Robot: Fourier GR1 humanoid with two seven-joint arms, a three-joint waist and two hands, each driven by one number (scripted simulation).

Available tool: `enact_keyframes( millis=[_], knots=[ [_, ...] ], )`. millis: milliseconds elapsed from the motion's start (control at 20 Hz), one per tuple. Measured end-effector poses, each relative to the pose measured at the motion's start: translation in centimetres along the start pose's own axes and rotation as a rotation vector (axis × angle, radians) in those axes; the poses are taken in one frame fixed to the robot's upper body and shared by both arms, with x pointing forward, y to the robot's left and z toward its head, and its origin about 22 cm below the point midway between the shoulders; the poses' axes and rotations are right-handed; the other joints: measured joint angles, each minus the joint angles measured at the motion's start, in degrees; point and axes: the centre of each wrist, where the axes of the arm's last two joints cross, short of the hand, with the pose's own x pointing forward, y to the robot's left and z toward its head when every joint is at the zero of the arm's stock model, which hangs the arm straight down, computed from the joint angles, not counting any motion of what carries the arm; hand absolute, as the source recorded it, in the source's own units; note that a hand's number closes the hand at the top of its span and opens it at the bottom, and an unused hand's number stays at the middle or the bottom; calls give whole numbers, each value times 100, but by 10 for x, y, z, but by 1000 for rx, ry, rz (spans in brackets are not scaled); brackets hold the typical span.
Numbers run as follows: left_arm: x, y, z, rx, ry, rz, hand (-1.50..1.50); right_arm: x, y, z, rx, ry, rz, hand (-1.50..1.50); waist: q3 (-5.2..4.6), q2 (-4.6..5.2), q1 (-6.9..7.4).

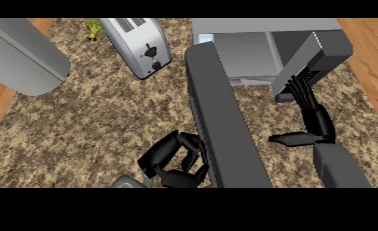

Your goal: Pick up the milk, place it into the microwave and close the microwave

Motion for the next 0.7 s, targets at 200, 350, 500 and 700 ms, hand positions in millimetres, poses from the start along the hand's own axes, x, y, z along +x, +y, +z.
enact_keyframes(
  millis=[200, 350, 500, 700],
  knots=[
    [-5, -23, -12, -57, 4, -3, 150, 16, -17, 17, -13, -19, -7, -150, -5, 1, -36],
    [-10, -38, -24, -92, 14, -42, 150, 31, -30, 21, -22, -41, -12, -150, -7, 15, -76],
    [-4, -50, -36, -80, 31, -65, 150, 47, -41, 21, -12, -59, -33, -150, -8, 29, -125],
    [-1, -61, -45, -21, 37, -72, 150, 66, -51, 17, 17, -81, -82, -150, -11, 56, -239]
  ],
)
